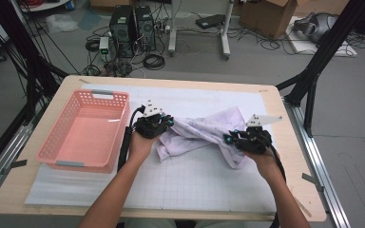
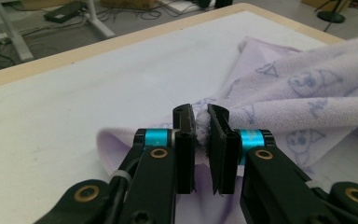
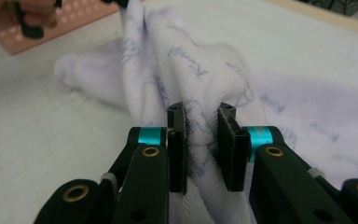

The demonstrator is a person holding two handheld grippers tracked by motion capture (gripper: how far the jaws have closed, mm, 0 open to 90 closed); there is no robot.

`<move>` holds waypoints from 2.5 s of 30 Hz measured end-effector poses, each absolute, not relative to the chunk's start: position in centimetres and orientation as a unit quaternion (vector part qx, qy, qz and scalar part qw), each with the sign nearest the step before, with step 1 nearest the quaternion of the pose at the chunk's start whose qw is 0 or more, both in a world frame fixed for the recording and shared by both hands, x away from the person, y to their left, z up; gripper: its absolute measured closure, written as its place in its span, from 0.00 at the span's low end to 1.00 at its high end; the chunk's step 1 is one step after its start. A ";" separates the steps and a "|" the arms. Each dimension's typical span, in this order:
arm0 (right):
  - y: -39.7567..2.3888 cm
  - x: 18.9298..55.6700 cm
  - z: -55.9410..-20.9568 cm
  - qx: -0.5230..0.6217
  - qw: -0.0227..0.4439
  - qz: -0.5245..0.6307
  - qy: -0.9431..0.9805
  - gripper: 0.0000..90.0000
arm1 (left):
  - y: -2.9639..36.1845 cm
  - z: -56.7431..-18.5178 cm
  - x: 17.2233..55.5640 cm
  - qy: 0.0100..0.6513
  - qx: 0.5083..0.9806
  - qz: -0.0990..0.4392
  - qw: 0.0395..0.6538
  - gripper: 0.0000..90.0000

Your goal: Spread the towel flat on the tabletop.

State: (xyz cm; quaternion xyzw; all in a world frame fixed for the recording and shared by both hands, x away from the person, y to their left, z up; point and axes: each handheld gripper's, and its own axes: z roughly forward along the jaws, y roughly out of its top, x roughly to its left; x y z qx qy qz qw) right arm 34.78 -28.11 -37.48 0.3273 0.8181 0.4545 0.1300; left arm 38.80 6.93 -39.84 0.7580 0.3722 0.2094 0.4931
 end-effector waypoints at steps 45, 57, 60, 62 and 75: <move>-26.5 35.5 -38.9 0.365 0.194 0.433 0.801 0.67 | 5.2 -41.9 36.5 0.289 0.822 0.138 0.470 0.99; -20.8 36.2 -43.9 0.362 0.133 0.398 0.832 0.74 | 5.9 -42.1 37.0 0.322 0.811 0.141 0.468 0.76; -19.9 36.6 -44.7 0.370 0.157 0.380 0.833 0.87 | 6.2 -41.9 36.9 0.329 0.806 0.143 0.471 0.71; -20.0 36.7 -44.7 0.372 0.153 0.387 0.830 0.97 | 6.5 -41.8 36.9 0.333 0.802 0.145 0.475 0.69; -19.7 36.3 -44.8 0.366 0.141 0.396 0.830 0.74 | 8.0 -42.7 36.7 0.357 0.780 0.151 0.491 0.65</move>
